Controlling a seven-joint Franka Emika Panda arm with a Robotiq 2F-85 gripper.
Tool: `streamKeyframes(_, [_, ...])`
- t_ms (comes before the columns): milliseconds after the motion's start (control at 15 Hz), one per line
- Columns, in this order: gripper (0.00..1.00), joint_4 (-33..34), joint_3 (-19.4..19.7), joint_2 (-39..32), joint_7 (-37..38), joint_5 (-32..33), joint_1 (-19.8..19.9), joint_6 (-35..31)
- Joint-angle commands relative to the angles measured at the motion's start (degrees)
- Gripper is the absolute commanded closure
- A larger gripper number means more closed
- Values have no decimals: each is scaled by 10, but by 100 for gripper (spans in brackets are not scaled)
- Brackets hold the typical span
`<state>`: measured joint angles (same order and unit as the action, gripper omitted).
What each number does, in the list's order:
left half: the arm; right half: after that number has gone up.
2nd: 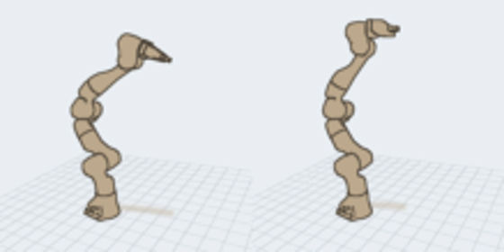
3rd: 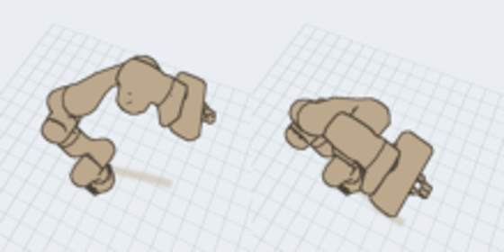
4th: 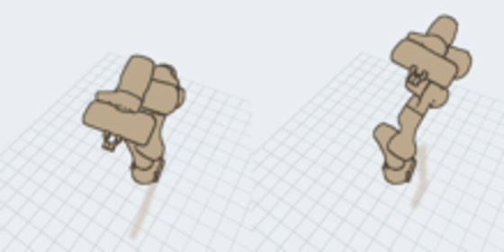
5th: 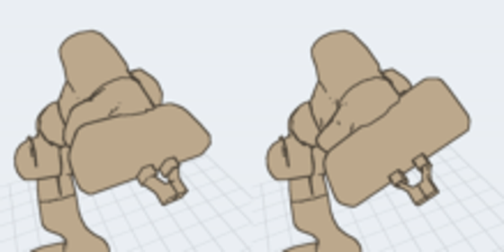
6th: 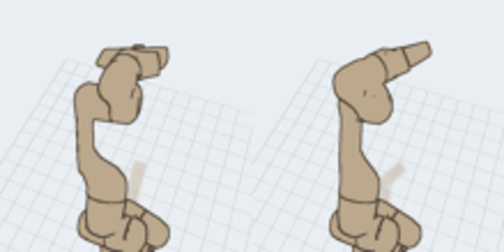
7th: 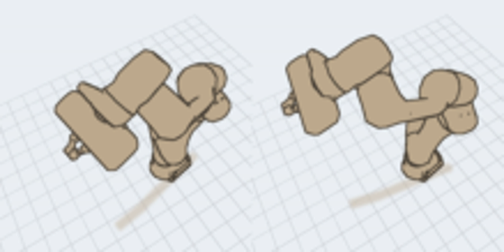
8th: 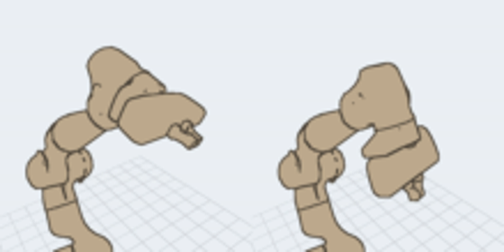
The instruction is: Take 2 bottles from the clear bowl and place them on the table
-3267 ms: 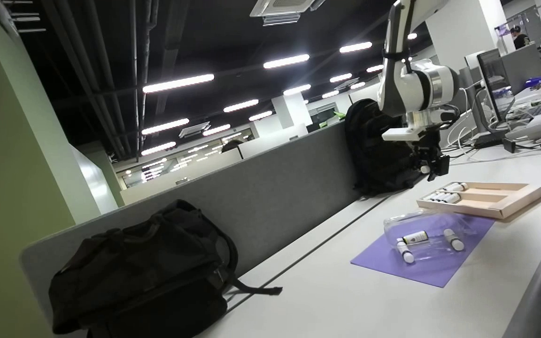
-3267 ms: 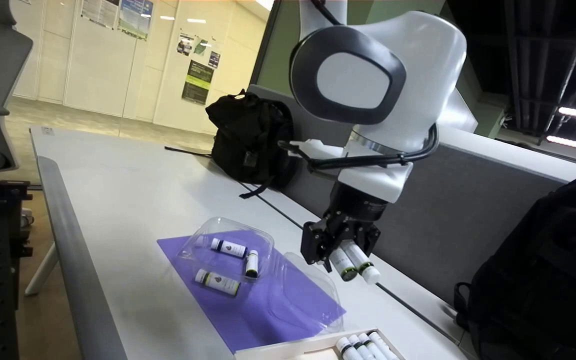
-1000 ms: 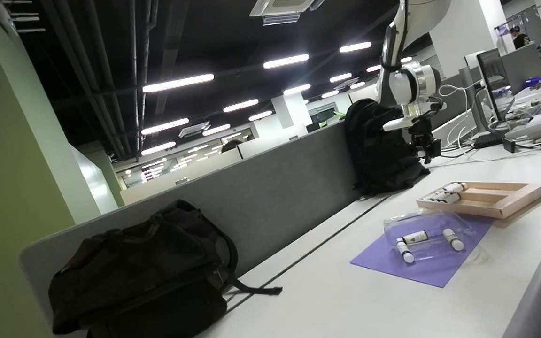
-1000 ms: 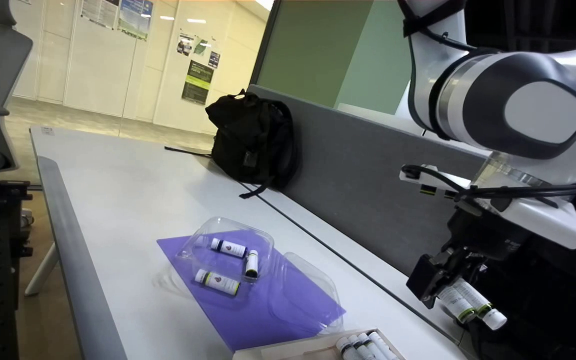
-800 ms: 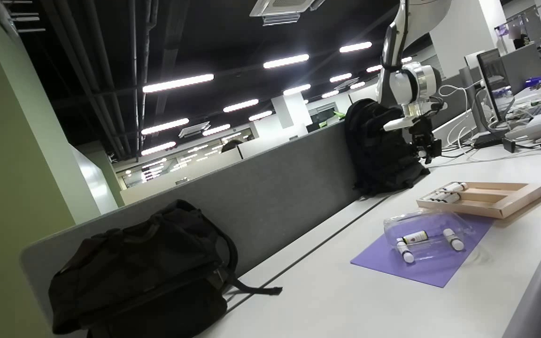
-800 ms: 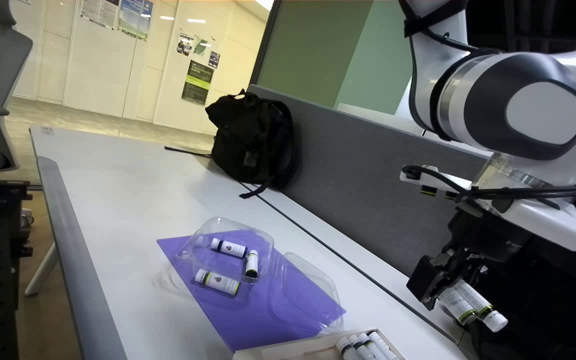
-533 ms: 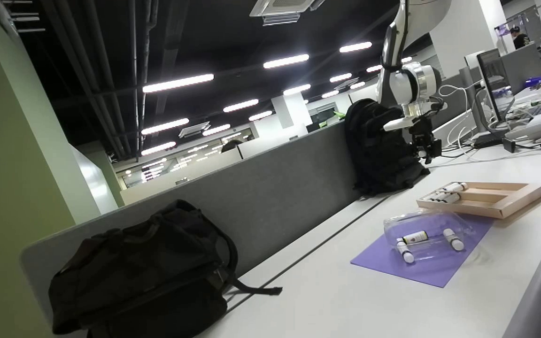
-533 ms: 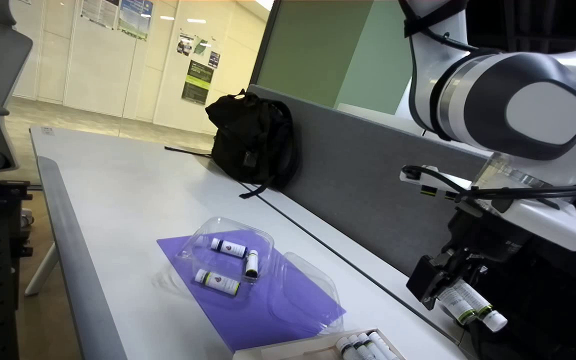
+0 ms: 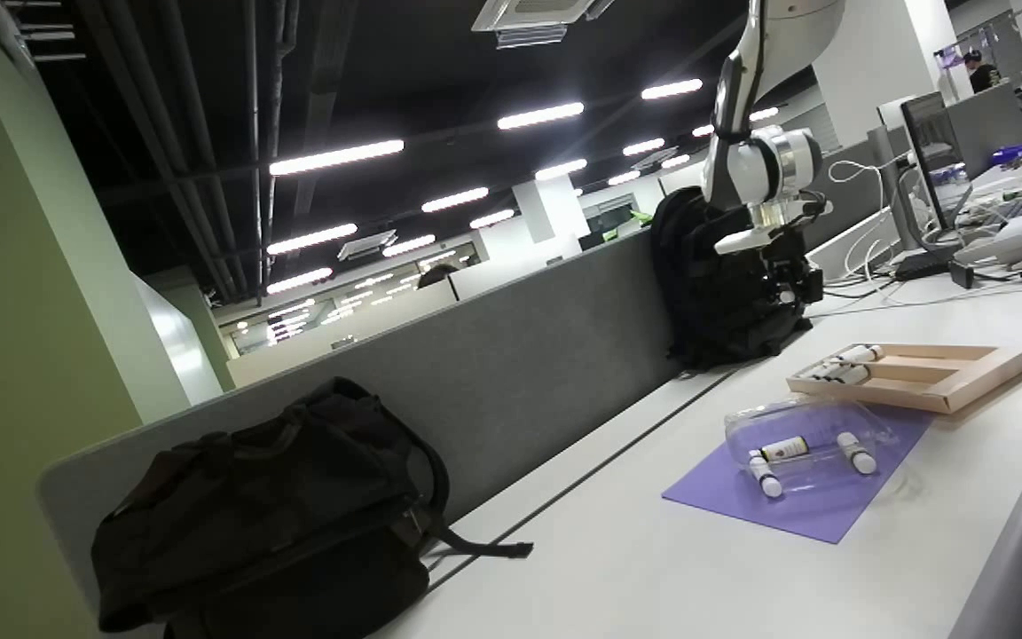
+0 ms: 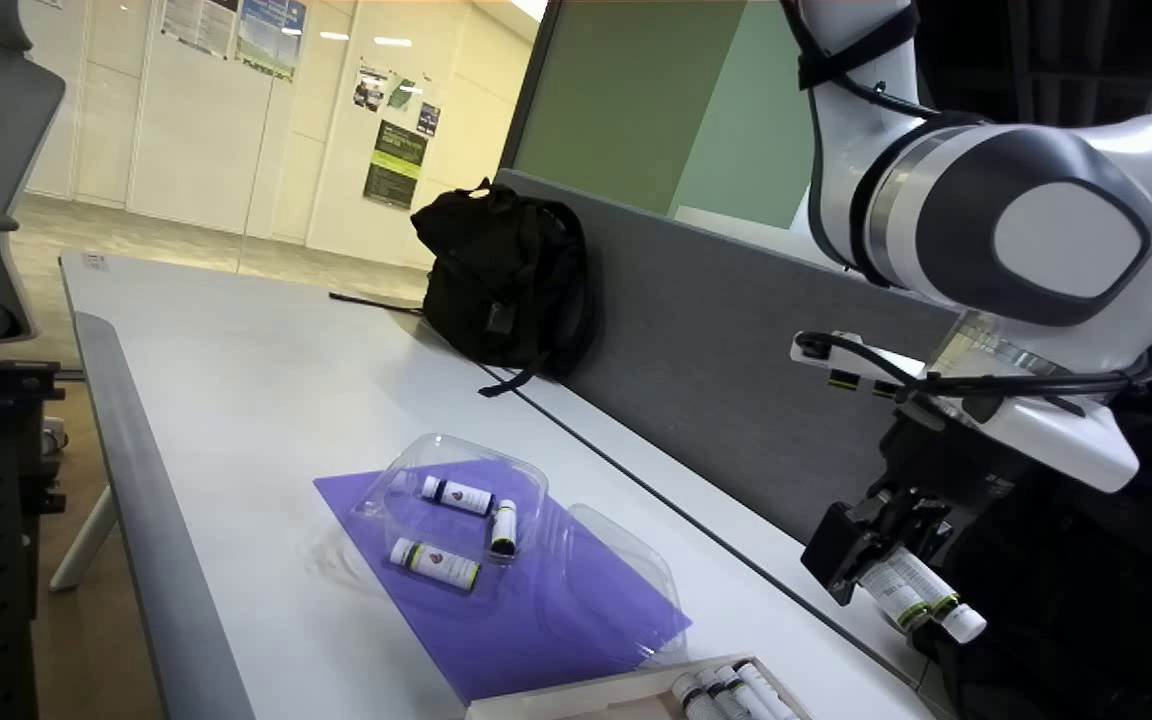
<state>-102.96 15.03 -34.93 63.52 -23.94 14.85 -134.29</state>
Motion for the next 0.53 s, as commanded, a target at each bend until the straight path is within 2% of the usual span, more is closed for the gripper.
streamKeyframes(0, [100, 132, -11, -80, 57, 26, -13, 64])
streamKeyframes(467, [100, 332, -34, -215, 106, 57, -38, 127])
